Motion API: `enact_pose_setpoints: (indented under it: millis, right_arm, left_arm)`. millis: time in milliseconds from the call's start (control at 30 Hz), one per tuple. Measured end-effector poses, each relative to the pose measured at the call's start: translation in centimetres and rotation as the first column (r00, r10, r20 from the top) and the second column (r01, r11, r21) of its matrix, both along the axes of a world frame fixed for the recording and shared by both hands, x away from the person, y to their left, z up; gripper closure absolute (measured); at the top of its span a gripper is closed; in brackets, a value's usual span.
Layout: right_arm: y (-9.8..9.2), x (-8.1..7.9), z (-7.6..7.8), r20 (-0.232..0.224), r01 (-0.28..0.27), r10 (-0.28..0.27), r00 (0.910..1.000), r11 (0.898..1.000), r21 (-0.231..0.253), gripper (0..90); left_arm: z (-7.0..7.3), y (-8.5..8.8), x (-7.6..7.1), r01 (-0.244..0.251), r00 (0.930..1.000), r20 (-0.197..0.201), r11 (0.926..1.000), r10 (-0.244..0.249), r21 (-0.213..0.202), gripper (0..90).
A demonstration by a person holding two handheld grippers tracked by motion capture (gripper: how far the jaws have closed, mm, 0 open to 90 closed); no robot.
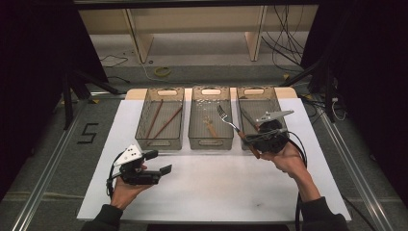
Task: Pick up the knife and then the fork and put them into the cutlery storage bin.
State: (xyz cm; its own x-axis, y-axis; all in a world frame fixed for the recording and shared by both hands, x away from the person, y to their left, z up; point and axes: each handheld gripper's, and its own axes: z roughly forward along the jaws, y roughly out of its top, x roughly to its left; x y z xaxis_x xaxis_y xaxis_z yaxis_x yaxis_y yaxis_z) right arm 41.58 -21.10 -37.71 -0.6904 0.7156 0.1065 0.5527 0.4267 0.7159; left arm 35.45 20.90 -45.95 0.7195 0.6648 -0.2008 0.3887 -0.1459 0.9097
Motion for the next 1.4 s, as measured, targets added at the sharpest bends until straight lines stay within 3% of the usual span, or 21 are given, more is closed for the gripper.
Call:
enact_pose_setpoints:
  millis: [467,900,1167,1400]
  right_arm:
    - [-2.6,1.3,0.2,0.015,0.099,-0.099,0.995,0.995,0.013,77.5]
    - [-4.7,4.0,0.0,0.011,0.202,-0.202,0.9793,0.979,0.018,77.5]
    - [-5.6,6.0,-0.1,-0.005,0.259,-0.26,0.9657,0.966,-0.012,77.5]
    - [-5.6,7.0,0.1,-0.013,0.277,-0.278,0.9606,0.96,-0.033,77.5]
  left_arm:
    - [0.0,-0.1,0.0,0.008,1.0,0.003,0.9999,-0.008,0.01,16.4]
    - [-0.1,-0.1,0.0,0.001,1.0,-0.002,1.0,-0.001,0.007,16.4]
    - [-0.1,-0.1,0.0,0.0,1.0,0.0,1.0,0.0,0.006,16.4]
    - [-0.1,-0.1,0.0,0.0,1.0,-0.001,1.0,0.0,0.007,16.4]
